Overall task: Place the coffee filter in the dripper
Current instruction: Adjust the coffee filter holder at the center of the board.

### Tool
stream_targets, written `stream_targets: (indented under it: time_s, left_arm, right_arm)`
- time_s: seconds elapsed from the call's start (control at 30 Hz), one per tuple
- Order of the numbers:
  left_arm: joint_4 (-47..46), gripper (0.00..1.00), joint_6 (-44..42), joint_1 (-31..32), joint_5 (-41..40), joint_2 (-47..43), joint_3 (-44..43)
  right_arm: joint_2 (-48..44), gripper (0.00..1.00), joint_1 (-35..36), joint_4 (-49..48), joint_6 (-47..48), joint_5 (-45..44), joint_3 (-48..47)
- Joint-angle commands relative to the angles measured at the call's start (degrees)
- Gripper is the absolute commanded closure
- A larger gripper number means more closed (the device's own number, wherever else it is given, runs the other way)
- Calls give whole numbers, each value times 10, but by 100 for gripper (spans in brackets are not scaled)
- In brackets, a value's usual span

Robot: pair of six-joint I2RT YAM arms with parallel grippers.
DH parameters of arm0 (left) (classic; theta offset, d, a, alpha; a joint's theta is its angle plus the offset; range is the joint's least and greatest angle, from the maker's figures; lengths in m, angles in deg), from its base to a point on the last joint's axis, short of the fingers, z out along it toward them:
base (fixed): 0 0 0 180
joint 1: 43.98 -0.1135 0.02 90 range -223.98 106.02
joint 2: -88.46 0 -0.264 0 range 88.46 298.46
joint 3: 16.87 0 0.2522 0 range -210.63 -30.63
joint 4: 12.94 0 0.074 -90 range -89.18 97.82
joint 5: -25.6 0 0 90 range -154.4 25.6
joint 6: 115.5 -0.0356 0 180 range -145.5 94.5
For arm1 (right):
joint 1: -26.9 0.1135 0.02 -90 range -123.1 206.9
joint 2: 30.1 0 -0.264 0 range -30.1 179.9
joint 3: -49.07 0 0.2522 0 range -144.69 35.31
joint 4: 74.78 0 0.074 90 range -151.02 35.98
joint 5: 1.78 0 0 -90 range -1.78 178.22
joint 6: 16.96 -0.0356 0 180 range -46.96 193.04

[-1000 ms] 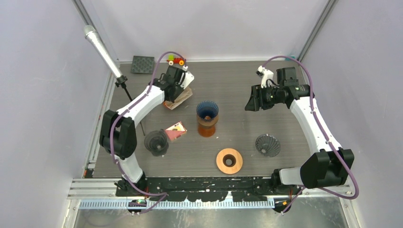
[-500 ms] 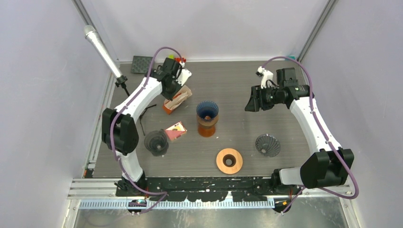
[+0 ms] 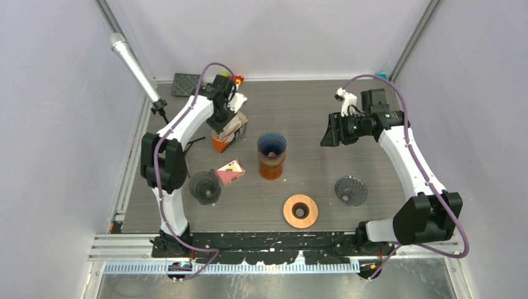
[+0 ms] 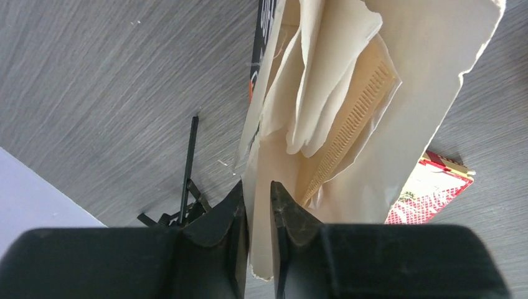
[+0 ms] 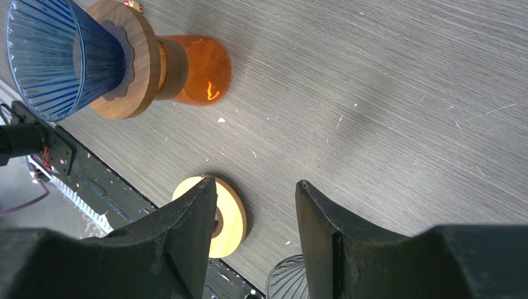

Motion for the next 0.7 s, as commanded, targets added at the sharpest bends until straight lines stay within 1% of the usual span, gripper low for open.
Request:
stream_targets:
  time_s: [0.0,0.23,0.47,0.67]
  left_arm:
    - [21,79,-4,-4,13,6,-39]
    - [45,72,-7,-4,12,14,-86]
    - [59,71,-15,-4,12,0,-125]
    - [55,71,-18,-4,41,-21,-120]
  right_arm:
    - [3,45,-2,-7,9,-1,-2]
    - [6,45,-1,-7,10,-4,-1]
    - [7,45,-2,-6,10,-5,-2]
    - [6,45,-2,-6,10,-7,-2]
